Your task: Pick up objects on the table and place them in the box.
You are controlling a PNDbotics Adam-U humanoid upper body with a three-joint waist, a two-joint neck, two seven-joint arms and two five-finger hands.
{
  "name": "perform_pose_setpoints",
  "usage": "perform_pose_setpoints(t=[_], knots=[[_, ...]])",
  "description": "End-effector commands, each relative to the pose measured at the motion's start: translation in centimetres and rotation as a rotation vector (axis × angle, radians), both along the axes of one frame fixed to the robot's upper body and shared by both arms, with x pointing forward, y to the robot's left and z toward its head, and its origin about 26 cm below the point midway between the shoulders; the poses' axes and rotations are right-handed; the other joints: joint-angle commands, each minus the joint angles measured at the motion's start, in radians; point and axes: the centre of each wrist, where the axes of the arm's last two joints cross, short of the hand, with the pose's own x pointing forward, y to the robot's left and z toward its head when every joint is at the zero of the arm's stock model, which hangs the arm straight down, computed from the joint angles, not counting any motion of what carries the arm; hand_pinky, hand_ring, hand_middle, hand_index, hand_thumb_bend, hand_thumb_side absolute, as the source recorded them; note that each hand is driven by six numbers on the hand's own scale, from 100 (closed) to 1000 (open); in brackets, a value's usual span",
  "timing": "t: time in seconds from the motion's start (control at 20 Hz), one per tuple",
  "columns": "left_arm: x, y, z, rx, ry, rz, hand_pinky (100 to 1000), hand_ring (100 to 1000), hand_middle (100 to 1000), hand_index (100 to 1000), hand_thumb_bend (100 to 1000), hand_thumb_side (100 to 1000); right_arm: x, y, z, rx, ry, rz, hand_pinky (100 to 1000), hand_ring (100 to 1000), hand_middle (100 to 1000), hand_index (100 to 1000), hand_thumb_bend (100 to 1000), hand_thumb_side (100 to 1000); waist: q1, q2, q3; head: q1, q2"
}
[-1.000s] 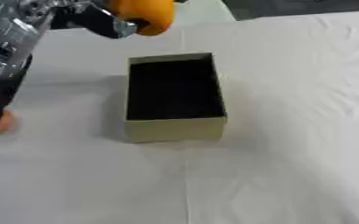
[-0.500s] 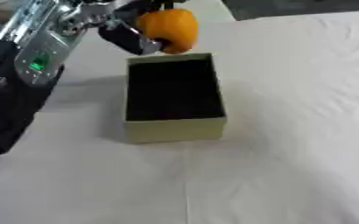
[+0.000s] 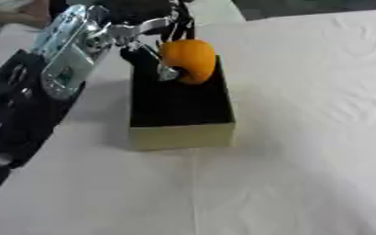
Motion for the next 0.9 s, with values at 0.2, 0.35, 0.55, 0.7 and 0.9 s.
perform_pose_setpoints(t=[0.2, 0.35, 0.55, 0.7, 0.9], knots=[[0.3, 0.3, 0.3, 0.116, -0.034, 0.044, 750, 699, 669, 864, 648, 376, -0.4, 0.0, 1.0, -0.011, -0.032, 0.003, 794, 776, 776, 821, 134, 1000, -0.005, -0.015, 0.000, -0.005, -0.003], [0.1, 0.4, 0.6, 0.147, -0.051, 0.048, 828, 802, 783, 934, 707, 406, -0.4, -0.1, 0.9, -0.010, -0.032, 0.000, 794, 776, 776, 821, 133, 1000, -0.006, -0.016, 0.001, -0.005, -0.002], [-0.3, 1.0, 1.4, 0.106, -0.098, 0.056, 821, 802, 788, 925, 643, 432, -0.4, -0.2, 0.9, -0.008, -0.033, -0.004, 794, 776, 776, 821, 133, 1000, -0.008, -0.016, 0.004, -0.005, -0.001], [-1.3, 1.9, 3.2, -0.003, -0.171, 0.051, 803, 784, 764, 913, 609, 452, -0.5, -0.3, 0.8, -0.008, -0.033, -0.010, 793, 776, 776, 820, 133, 1000, -0.010, -0.017, 0.007, -0.006, 0.001], [-3.3, 4.7, 6.0, -0.086, -0.249, 0.086, 814, 791, 767, 911, 611, 483, -0.6, -0.6, 0.7, -0.011, -0.036, -0.025, 793, 776, 776, 820, 133, 1000, -0.008, -0.018, 0.017, -0.008, 0.004]])
